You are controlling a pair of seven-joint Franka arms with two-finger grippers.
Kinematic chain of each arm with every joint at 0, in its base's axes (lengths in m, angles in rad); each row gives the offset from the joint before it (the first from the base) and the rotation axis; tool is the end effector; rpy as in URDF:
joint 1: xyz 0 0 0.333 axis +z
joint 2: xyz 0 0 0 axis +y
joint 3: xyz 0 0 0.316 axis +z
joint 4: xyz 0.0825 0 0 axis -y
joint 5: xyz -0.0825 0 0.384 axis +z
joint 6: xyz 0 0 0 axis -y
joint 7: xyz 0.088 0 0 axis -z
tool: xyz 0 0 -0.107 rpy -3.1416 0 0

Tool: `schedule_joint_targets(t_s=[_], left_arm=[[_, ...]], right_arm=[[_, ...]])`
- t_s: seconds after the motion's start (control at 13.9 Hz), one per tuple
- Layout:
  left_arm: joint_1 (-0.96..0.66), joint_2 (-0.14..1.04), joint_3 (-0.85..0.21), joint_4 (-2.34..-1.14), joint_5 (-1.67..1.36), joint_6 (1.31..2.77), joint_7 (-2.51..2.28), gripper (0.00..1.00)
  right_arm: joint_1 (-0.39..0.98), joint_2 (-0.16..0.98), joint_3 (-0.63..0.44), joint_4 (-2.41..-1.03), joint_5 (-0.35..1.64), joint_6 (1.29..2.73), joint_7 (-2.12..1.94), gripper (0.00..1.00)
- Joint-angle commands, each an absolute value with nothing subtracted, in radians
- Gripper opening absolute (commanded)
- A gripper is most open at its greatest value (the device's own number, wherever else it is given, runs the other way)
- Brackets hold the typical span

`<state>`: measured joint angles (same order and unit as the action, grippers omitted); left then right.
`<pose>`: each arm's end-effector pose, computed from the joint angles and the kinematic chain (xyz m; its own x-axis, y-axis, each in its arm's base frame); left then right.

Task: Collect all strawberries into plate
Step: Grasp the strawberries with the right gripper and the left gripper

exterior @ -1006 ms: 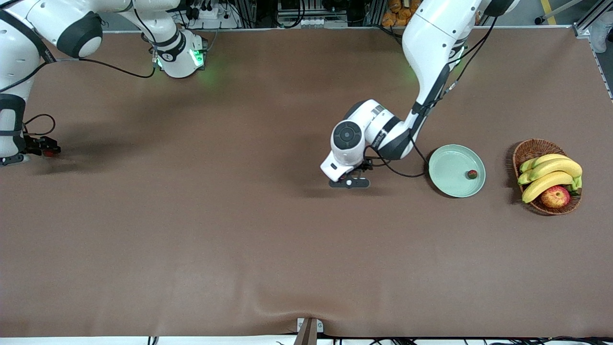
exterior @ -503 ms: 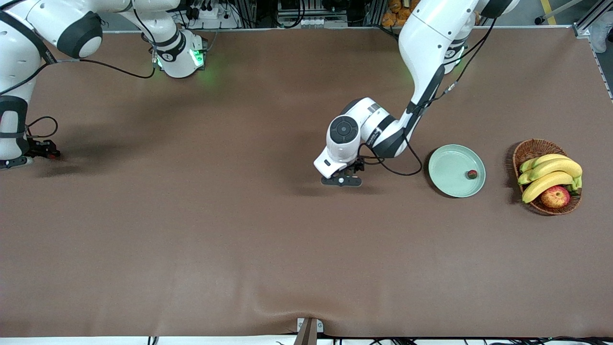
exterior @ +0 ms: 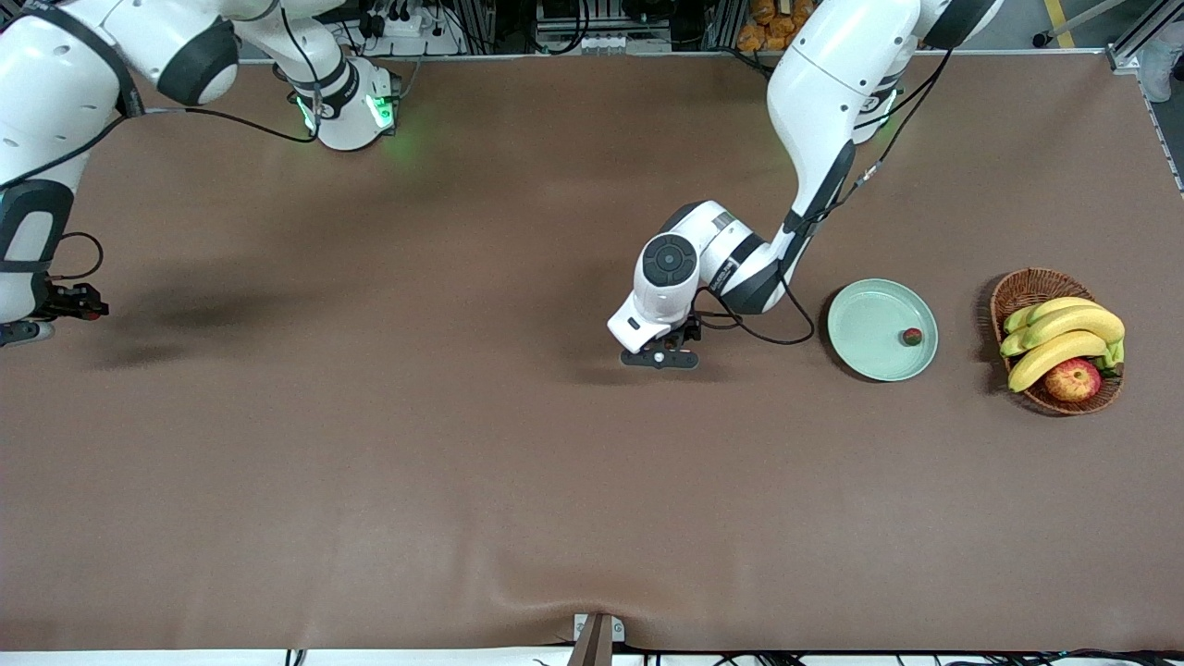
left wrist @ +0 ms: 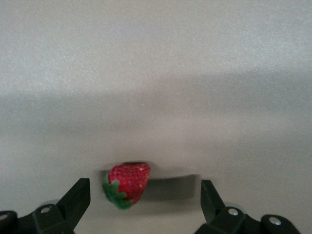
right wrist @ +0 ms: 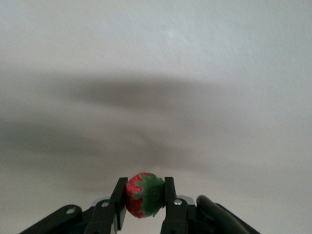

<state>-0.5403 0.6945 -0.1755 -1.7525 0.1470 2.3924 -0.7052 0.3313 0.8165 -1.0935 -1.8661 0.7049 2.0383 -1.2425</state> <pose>0.5032 -0.4245 0.1750 0.9957 -0.0825 -0.0410 -0.0831 -0.9965 -0.0132 0.4988 -0.3583 0.2552 0.9715 0.1821 -0.1515 0.1786 -0.9832 -0.0365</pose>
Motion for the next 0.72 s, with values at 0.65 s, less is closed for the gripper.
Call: schedule_joint_targets(t_s=[0.65], left_arm=[[-0.512, 0.666, -0.184, -1.792, 0.167, 2.387, -0.677, 0.91]], right_arm=[[0.705, 0.805, -1.236, -1.712, 0.689, 1.569, -0.559, 0.0]])
